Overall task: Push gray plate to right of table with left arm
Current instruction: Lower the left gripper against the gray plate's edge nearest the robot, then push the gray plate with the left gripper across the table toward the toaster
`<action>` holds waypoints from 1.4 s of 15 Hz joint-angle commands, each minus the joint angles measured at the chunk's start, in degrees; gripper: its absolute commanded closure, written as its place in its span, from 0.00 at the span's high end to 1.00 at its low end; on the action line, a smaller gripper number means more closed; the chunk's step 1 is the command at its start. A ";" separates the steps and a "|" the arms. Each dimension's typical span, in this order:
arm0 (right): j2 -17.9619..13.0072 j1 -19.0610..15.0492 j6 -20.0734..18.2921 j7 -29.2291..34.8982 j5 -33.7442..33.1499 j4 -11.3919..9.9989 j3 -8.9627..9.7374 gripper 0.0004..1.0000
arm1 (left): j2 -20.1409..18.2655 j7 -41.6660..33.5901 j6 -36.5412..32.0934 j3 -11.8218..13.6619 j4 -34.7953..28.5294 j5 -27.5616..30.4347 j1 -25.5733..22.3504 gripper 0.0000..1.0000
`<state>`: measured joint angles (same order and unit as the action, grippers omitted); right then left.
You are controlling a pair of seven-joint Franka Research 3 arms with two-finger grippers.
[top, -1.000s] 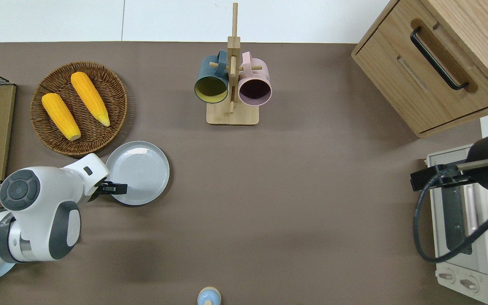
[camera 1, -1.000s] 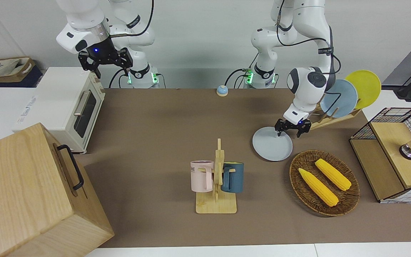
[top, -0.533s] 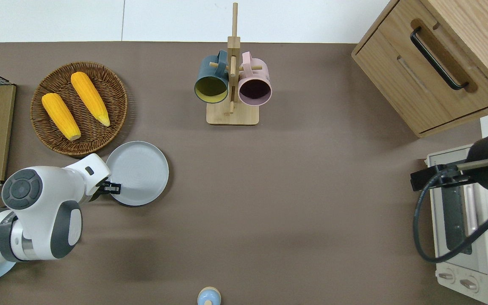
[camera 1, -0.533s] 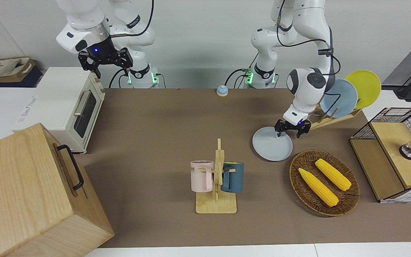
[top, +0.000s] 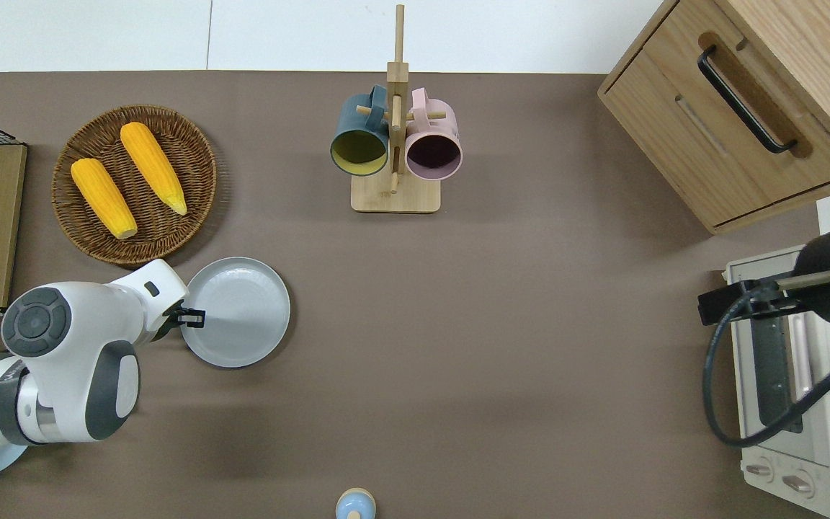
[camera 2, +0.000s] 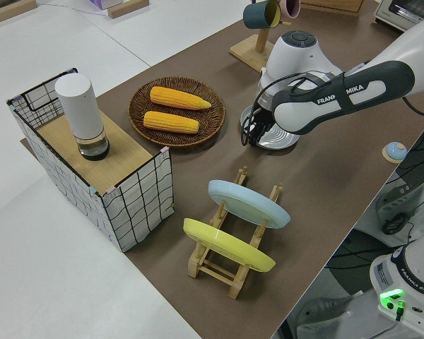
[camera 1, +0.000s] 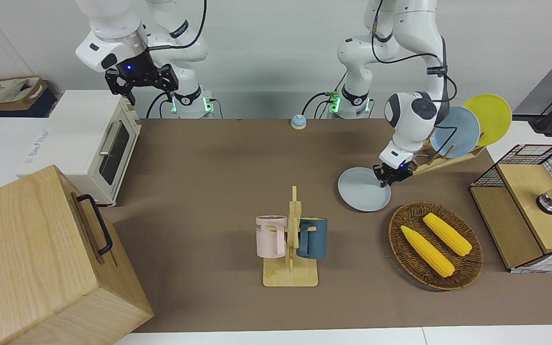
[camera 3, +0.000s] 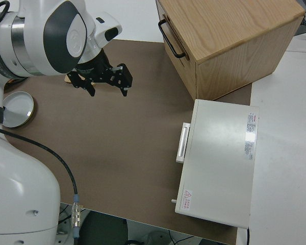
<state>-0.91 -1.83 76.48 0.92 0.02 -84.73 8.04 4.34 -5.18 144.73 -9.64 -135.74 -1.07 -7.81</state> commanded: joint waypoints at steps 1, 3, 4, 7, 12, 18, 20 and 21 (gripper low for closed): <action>-0.14 -1.15 -0.89 0.66 0.25 0.53 0.92 0.98 | 1.02 0.25 1.08 0.24 -0.93 -1.30 -0.54 0.00; -0.14 -1.15 -0.89 0.66 0.25 0.53 0.92 0.98 | 1.37 0.34 1.08 0.24 -0.84 -1.30 -0.54 0.00; -0.14 -1.07 -0.89 0.75 0.25 0.53 0.92 0.98 | 1.46 0.43 1.08 0.15 -0.84 -1.30 -0.45 0.00; -0.14 -1.07 -0.89 0.75 0.25 0.53 0.92 0.98 | 1.63 4.02 0.99 0.06 -0.93 -1.30 1.03 0.00; -0.14 -1.15 -0.89 0.75 0.25 0.53 0.92 0.98 | 1.64 11.13 0.55 -0.47 -0.75 -1.30 5.43 0.00; -0.14 -1.15 -0.89 0.66 0.25 0.53 0.92 0.98 | 2.08 20.37 0.37 -0.47 -0.31 -1.30 11.93 0.00; -0.14 -1.07 -0.89 0.75 0.25 0.53 0.92 0.98 | 1.99 23.61 0.37 -0.47 -0.22 -1.30 14.30 0.00; -0.14 -1.07 -0.89 0.75 0.25 0.53 0.92 0.98 | 1.99 26.07 0.29 -0.47 -0.05 -1.30 16.05 0.00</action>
<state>-0.91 -1.83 76.48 0.92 0.02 -84.73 8.04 4.32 14.29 144.56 -10.22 -135.59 -1.16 3.83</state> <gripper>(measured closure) 0.013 0.987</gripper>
